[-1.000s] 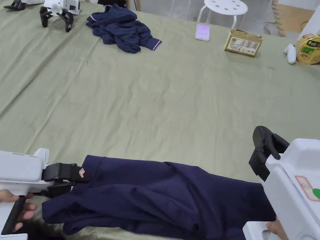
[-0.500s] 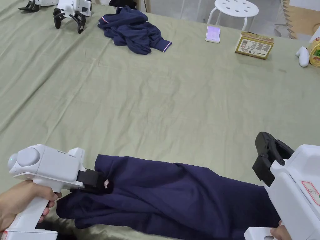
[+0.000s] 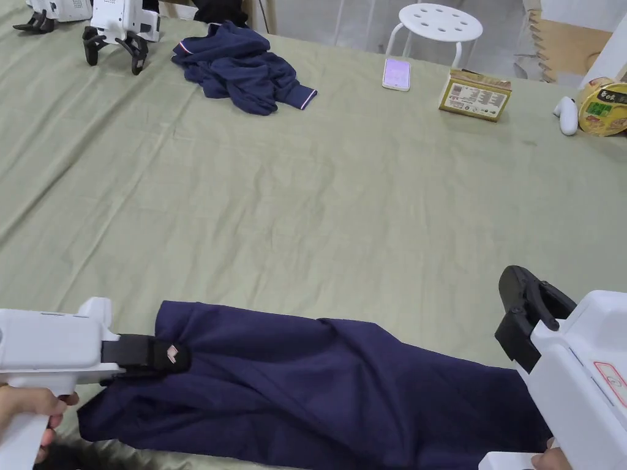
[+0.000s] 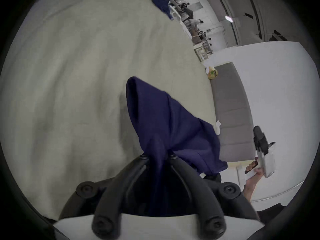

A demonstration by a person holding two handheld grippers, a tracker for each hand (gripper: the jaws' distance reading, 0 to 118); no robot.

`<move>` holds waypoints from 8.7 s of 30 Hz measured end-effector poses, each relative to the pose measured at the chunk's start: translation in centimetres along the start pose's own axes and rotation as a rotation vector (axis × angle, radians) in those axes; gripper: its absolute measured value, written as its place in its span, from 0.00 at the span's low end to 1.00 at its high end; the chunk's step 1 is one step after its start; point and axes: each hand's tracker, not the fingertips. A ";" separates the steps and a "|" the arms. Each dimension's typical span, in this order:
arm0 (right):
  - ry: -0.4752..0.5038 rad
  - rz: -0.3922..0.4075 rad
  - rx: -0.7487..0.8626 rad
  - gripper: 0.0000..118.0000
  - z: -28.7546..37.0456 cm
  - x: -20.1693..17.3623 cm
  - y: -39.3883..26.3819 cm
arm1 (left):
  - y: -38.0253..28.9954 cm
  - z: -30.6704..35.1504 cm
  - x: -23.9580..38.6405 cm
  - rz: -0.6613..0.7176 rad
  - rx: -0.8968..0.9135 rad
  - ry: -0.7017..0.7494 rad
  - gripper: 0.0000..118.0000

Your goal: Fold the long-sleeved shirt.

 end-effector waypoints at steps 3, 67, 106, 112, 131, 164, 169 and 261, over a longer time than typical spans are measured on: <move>-0.013 0.001 0.003 0.00 0.1 0.4 0.0 | 0.9 1.5 0.5 -0.026 0.023 0.010 0.15; -0.129 -0.111 -0.013 0.00 2.6 6.1 -2.9 | -1.9 -7.4 13.7 -0.086 -0.038 -0.038 0.26; 0.334 0.130 -0.466 0.00 -3.1 -4.6 -11.9 | -0.8 -3.1 12.5 -0.106 0.073 -0.020 0.07; 0.329 0.159 -0.534 0.00 -4.0 -5.1 -16.1 | 0.2 -4.1 9.2 -0.063 0.020 0.068 0.54; 0.363 0.084 -0.431 0.00 -2.3 -5.4 -11.8 | -0.3 -9.1 4.8 0.065 -0.161 0.034 0.30; 0.813 0.349 -0.340 0.00 -18.8 -42.5 -6.9 | 15.6 20.2 -11.3 0.130 0.154 0.353 0.27; 0.823 0.361 -0.406 0.00 -20.1 -43.4 -7.3 | 15.2 19.8 -13.1 0.189 0.103 0.367 0.36; -0.224 0.123 0.377 1.00 -1.7 3.8 17.6 | 2.3 -1.9 40.8 -0.795 1.111 0.383 0.94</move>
